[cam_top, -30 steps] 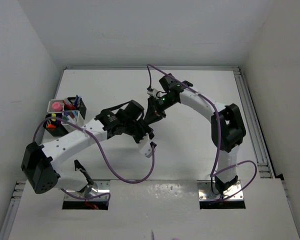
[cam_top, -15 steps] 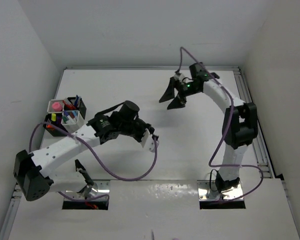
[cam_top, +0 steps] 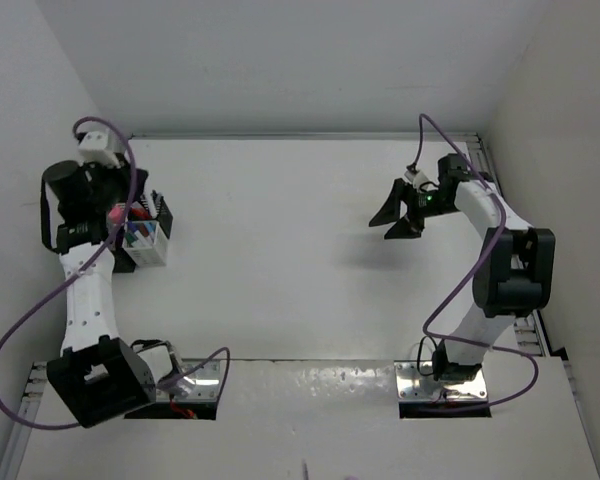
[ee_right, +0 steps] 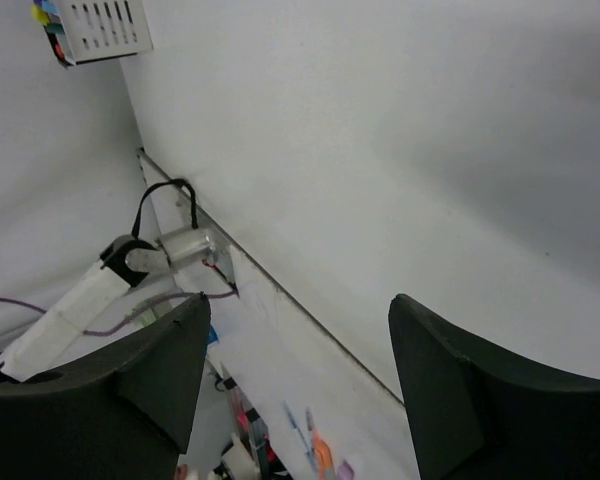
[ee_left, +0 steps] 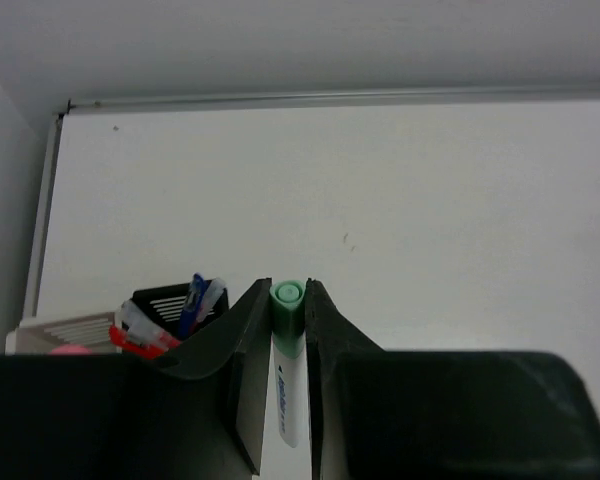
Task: Sort the stationery into containers
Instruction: Place the pen in the storage box.
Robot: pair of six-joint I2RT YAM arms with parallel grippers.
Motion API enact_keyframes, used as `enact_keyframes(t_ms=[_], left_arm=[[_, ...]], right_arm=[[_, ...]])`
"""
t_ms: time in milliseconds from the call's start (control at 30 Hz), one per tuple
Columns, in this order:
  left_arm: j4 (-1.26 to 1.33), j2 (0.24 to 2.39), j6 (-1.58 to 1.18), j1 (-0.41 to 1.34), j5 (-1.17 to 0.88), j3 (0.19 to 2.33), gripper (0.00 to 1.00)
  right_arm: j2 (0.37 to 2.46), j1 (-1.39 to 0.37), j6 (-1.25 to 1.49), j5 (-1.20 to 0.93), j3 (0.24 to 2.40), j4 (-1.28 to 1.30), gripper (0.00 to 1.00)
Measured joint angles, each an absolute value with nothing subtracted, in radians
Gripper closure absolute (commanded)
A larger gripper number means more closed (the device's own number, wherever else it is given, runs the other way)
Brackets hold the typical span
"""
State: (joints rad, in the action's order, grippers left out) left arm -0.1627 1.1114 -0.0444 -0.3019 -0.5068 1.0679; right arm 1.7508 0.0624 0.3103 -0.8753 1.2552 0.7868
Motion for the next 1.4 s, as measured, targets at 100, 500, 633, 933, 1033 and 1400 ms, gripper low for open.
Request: enact_keyframes(t_ms=[100,500,633,933,1033,1400], left_arm=[[-0.085,1.115,-0.124,-0.478,-0.593,0.972,1.00],[0.353,1.137,-0.281,-0.713,-0.876,0.713,1.00],[0.398,1.185,-0.268,-0.714,-0.900,0.707,1.00],[0.412,1.229,-0.153,-0.746,-0.920,0.649,1.00],[0.433,1.259,-0.139,-0.746,-0.921,0.626,1.00],[0.449,1.350,-0.083,-0.739,-0.918,0.607,0.00]], right_arm=[[1.716,0.057,0.297,-0.870,1.209,0.778,0.30],[1.692,0.050,0.291,-0.875,1.131,0.739,0.31],[1.692,0.050,0.288,-0.875,1.120,0.739,0.32],[1.692,0.050,0.271,-0.876,1.099,0.733,0.32],[1.692,0.050,0.269,-0.877,1.085,0.733,0.32],[1.691,0.021,0.254,-0.883,1.083,0.717,0.30]])
